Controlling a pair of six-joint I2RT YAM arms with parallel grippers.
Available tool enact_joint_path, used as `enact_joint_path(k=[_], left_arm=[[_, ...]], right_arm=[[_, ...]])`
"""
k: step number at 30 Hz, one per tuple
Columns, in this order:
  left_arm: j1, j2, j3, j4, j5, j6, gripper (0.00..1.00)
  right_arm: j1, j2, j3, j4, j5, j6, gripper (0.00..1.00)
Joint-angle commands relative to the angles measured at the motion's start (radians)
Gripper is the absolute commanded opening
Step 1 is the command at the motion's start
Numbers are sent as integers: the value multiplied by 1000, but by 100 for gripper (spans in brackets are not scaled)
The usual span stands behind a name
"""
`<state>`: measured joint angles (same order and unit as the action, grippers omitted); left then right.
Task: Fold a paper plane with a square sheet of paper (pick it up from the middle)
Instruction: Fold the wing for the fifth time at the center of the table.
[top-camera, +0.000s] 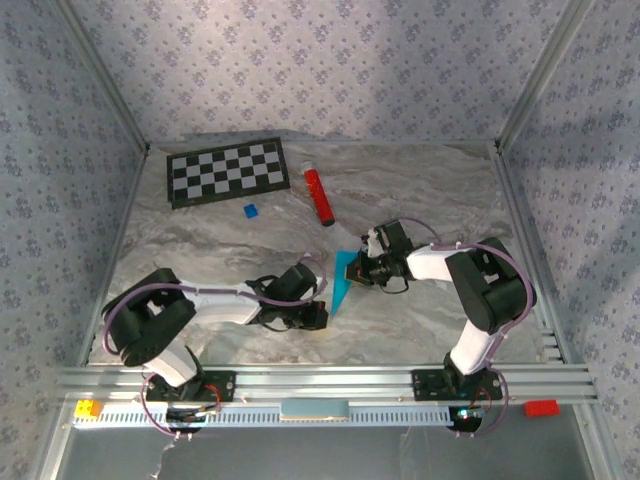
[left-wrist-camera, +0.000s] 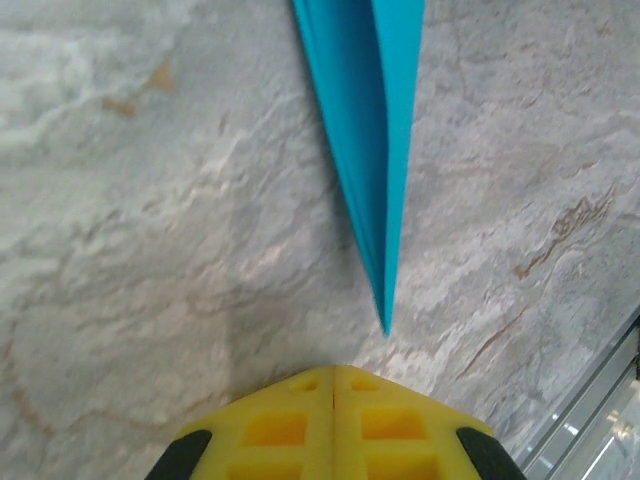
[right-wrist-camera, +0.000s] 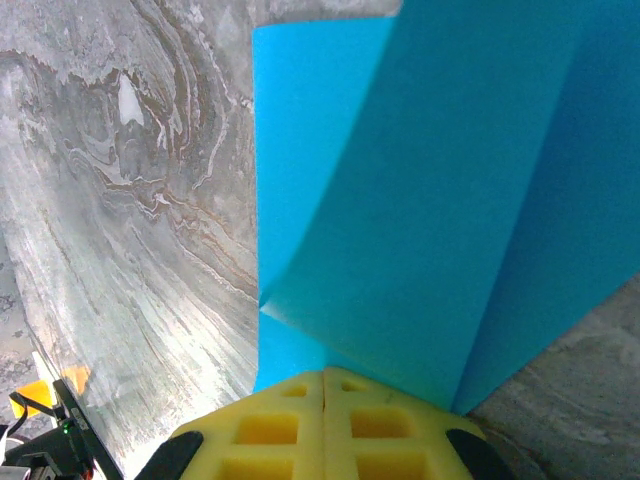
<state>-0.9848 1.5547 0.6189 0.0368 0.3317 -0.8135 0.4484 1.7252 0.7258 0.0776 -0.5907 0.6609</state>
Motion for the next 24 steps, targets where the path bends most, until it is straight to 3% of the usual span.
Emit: enact_joint_path(k=[1, 11, 24], left_arm=[[-9, -64, -18, -52, -2, -3, 0], [88, -30, 131, 9, 5, 9, 0], [97, 169, 298, 12, 16, 26, 0]], right_arm=[[-4, 44, -19, -98, 126, -14, 6], [-3, 33, -21, -103, 129, -9, 7], [0, 29, -22, -96, 130, -1, 7]])
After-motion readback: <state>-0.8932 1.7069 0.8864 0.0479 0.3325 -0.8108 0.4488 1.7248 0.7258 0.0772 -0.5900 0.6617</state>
